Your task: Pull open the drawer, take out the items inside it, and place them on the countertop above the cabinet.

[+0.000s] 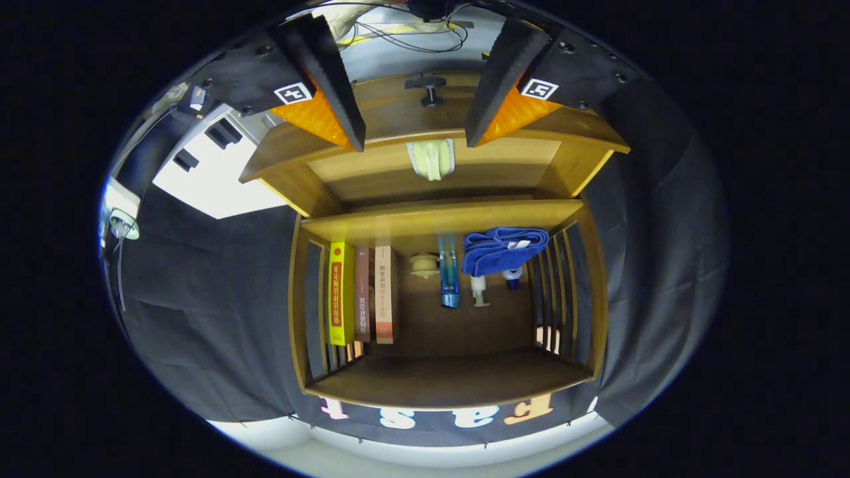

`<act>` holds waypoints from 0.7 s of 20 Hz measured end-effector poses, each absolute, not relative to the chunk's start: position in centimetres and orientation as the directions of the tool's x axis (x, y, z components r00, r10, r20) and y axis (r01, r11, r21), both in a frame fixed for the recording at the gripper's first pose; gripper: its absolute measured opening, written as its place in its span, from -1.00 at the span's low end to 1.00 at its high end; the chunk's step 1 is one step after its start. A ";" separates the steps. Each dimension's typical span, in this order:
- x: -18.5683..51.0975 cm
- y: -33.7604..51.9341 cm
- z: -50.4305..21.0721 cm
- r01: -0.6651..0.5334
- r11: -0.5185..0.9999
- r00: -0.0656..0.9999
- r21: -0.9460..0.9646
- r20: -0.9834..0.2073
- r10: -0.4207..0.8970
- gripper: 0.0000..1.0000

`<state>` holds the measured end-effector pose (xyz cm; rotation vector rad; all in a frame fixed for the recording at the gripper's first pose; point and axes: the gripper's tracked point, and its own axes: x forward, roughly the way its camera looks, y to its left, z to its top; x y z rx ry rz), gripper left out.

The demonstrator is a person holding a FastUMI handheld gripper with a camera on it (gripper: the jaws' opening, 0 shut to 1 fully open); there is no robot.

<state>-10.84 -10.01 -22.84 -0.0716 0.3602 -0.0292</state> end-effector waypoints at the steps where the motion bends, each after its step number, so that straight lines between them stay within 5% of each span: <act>1: -10.4 -9.9 -22.3 0.012 0.997 0.936 -0.080 -0.350 -0.039 0.97; 14: -0.7 -8.4 -22.5 -0.058 0.994 0.895 -0.094 -0.446 0.010 0.97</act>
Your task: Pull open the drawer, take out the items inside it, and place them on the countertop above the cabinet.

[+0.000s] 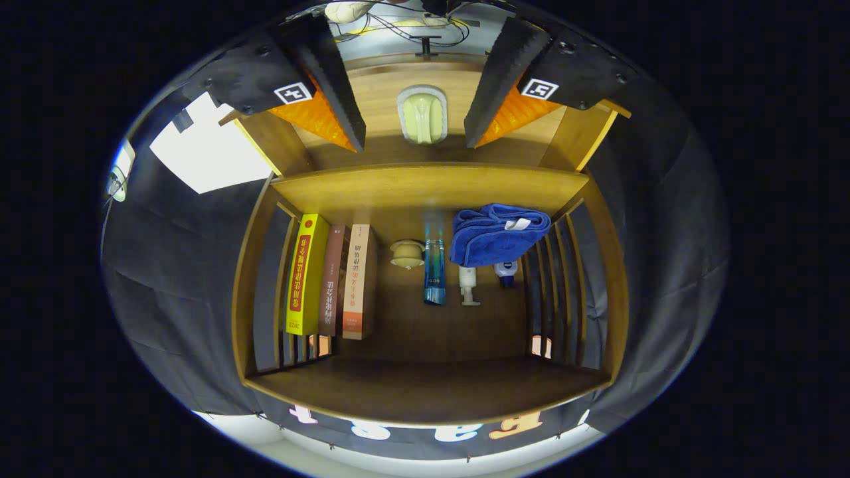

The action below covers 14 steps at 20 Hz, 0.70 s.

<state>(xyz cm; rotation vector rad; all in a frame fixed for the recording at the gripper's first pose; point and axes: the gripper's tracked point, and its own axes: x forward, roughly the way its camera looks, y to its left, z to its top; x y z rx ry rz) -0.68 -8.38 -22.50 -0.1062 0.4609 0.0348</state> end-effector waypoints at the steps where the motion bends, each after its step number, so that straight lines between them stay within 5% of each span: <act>1: 0.2 -8.6 -22.9 -0.059 0.994 0.888 -0.097 -0.460 0.008 0.97; 14: 5.1 -9.8 -33.3 -0.125 0.987 0.669 -0.098 -0.743 0.011 0.96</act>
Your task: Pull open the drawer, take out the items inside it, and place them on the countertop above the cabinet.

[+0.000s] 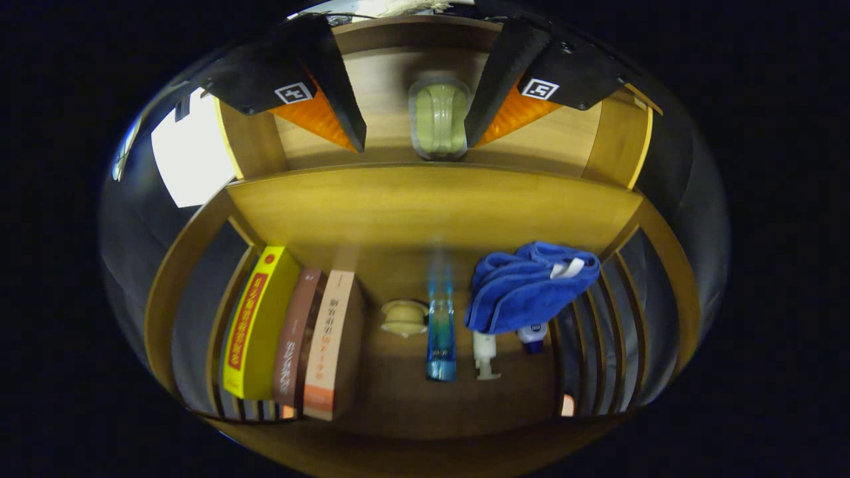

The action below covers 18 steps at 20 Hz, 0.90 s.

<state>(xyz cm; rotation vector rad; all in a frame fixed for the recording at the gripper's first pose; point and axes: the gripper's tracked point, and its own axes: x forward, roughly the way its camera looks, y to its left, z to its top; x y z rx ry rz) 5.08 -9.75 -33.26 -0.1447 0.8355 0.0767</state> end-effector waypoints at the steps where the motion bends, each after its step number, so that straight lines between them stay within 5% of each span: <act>1: 4.9 -9.4 -34.4 -0.138 0.985 0.643 -0.098 -0.766 0.014 0.96; 5: 4.9 -9.9 -38.0 -0.150 0.983 0.547 -0.108 -0.837 -0.008 0.65; 10: 4.5 -9.6 -40.6 -0.157 0.984 0.478 -0.084 -0.878 0.002 0.50; 14: 3.7 -8.9 -42.5 -0.158 0.986 0.436 -0.054 -0.900 0.021 0.16; 17: 3.4 -8.8 -42.1 -0.153 0.987 0.436 -0.038 -0.899 0.033 -0.42; 18: 3.3 -8.9 -41.9 -0.150 0.988 0.442 -0.032 -0.896 0.038 -0.42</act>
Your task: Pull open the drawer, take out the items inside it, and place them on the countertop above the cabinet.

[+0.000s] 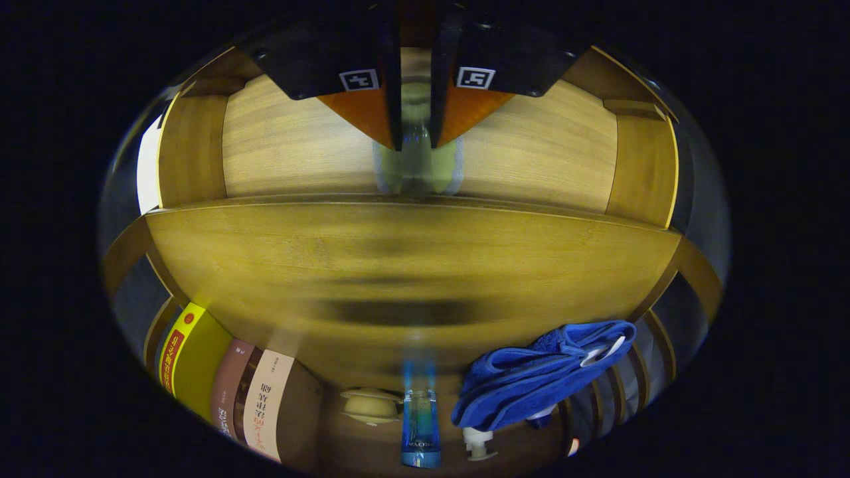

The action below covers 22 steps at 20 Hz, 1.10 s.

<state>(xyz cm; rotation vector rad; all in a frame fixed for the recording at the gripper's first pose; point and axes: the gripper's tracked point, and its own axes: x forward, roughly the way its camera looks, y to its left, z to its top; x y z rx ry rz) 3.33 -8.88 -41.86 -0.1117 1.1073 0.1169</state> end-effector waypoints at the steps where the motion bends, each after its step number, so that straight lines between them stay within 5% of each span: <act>1: 3.0 -8.8 -41.5 -0.143 0.989 0.447 -0.022 -0.893 0.045 -0.45; 22: 3.6 -11.4 -22.8 -0.097 0.992 0.643 -0.082 -0.766 0.000 -0.49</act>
